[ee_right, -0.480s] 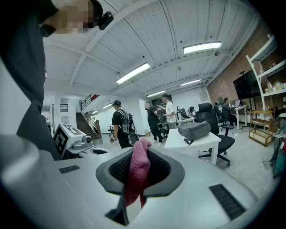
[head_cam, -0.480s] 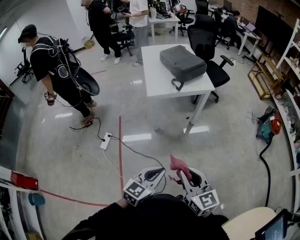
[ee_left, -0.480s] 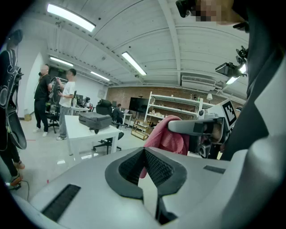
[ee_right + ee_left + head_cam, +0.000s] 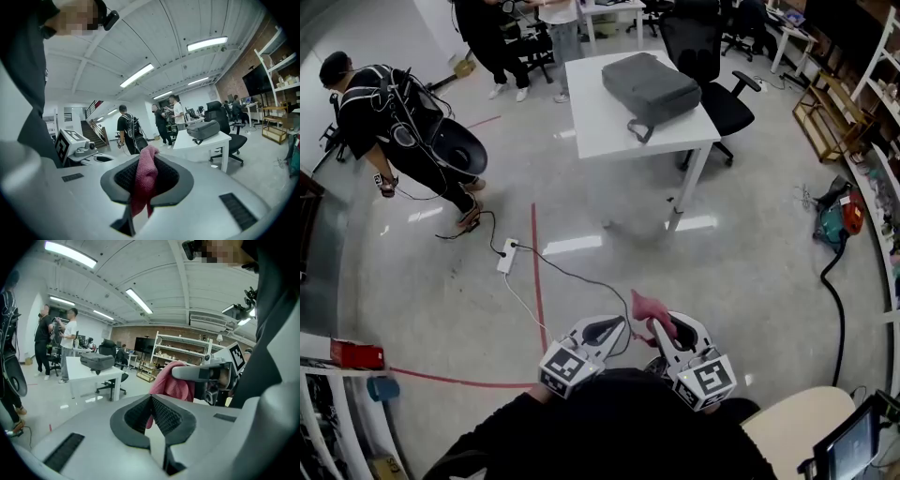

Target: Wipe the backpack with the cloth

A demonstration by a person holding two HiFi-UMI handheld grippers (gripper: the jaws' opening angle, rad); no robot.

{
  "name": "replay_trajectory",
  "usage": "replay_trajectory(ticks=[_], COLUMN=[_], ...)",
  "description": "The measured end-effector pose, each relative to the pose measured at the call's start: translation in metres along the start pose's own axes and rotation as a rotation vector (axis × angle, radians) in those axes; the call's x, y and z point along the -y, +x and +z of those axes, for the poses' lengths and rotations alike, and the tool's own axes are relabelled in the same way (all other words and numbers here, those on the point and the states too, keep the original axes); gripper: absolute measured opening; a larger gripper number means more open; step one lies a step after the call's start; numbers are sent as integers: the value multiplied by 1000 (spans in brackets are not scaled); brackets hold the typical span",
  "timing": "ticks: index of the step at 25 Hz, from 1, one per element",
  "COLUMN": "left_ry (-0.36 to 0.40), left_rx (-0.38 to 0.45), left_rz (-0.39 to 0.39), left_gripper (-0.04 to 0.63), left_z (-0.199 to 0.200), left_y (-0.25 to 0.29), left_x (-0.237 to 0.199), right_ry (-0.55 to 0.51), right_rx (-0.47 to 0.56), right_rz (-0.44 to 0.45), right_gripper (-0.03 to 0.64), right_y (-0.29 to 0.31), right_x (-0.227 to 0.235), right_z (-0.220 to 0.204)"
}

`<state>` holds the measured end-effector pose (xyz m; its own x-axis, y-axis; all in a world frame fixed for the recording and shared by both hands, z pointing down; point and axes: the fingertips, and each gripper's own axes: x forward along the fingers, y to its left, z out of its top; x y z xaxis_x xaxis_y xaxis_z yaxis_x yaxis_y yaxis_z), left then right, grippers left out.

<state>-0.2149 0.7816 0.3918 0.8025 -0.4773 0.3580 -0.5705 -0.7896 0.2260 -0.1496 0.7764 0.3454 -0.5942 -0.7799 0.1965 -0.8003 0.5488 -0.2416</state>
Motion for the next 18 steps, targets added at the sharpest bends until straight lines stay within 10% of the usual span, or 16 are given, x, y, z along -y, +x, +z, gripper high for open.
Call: replay_trajectory(ticks=[15, 18], left_ry=[2, 28], left_rx=[66, 56], left_rz=[-3, -26], left_gripper=[15, 118], left_z=[12, 1], left_y=[-42, -49], left_x=[-53, -72], right_ry=[-46, -61], right_rx=[33, 31], right_rz=[-13, -32], right_gripper=[61, 61], right_y=[52, 68], right_x=[-39, -51], right_z=[15, 16])
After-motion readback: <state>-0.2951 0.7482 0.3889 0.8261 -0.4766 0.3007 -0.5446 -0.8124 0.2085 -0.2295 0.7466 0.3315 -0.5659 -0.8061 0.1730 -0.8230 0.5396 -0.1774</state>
